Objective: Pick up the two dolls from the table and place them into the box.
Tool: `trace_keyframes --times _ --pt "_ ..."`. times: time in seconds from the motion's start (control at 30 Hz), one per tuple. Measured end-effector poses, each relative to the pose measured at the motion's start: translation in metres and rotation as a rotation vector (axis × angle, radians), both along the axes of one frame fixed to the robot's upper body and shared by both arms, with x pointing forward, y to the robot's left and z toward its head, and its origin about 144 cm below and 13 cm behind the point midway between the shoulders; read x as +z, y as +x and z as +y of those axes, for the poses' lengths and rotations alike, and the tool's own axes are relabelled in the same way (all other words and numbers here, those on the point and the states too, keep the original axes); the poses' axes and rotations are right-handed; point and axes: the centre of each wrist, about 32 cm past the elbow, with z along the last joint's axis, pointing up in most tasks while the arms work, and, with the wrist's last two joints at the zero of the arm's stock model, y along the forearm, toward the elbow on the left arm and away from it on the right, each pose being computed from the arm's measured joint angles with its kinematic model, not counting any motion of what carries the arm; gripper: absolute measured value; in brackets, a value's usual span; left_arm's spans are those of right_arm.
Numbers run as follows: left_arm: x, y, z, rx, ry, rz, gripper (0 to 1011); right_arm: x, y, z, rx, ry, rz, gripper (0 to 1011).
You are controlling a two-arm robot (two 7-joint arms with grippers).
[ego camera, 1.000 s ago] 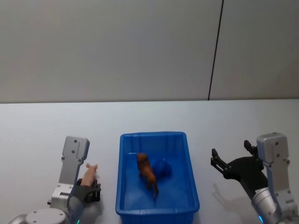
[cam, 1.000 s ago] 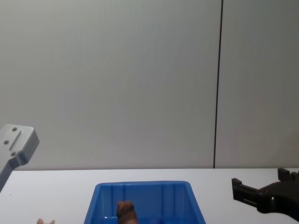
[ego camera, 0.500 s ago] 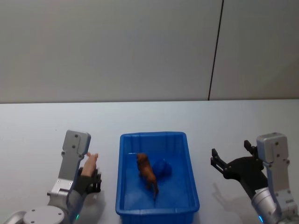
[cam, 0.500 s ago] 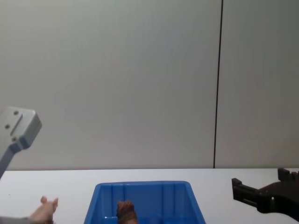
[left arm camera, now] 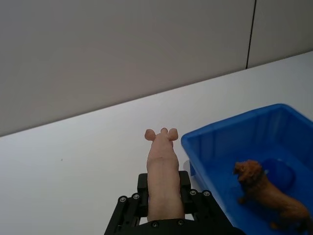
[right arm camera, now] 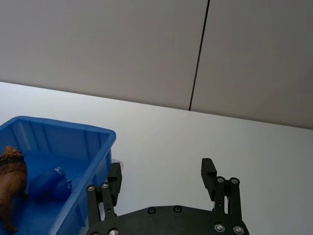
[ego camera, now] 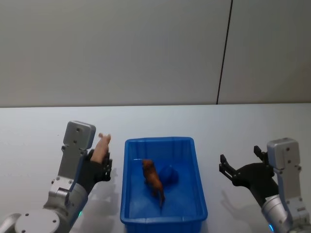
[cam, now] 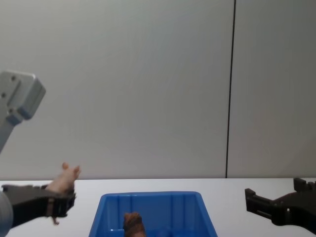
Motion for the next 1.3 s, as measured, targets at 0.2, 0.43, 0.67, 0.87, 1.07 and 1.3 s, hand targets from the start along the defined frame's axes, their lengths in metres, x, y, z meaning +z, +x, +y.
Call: trace_keyframes --times 0.2,0.43,0.67,0.87,1.07,1.3 --pt "0.004 0.002 0.003 -0.078 -0.028 -0.070 377 0.000 0.000 0.000 0.000 0.000 0.000 1001" --pt "0.006 0.007 0.006 -0.180 -0.067 -0.130 377 0.000 0.000 0.000 0.000 0.000 0.000 1001" --pt "0.007 0.013 0.009 -0.296 -0.115 -0.172 377 0.000 0.000 0.000 0.000 0.000 0.000 1001" --pt "0.006 0.018 0.011 -0.374 -0.147 -0.189 443 0.000 0.000 0.000 0.000 0.000 0.000 1001" --pt "0.005 0.025 0.013 -0.475 -0.185 -0.197 615 0.000 0.000 0.000 0.000 0.000 0.000 1001" --pt "0.004 0.030 0.015 -0.541 -0.200 -0.215 831 0.000 0.000 0.000 0.000 0.000 0.000 1001"
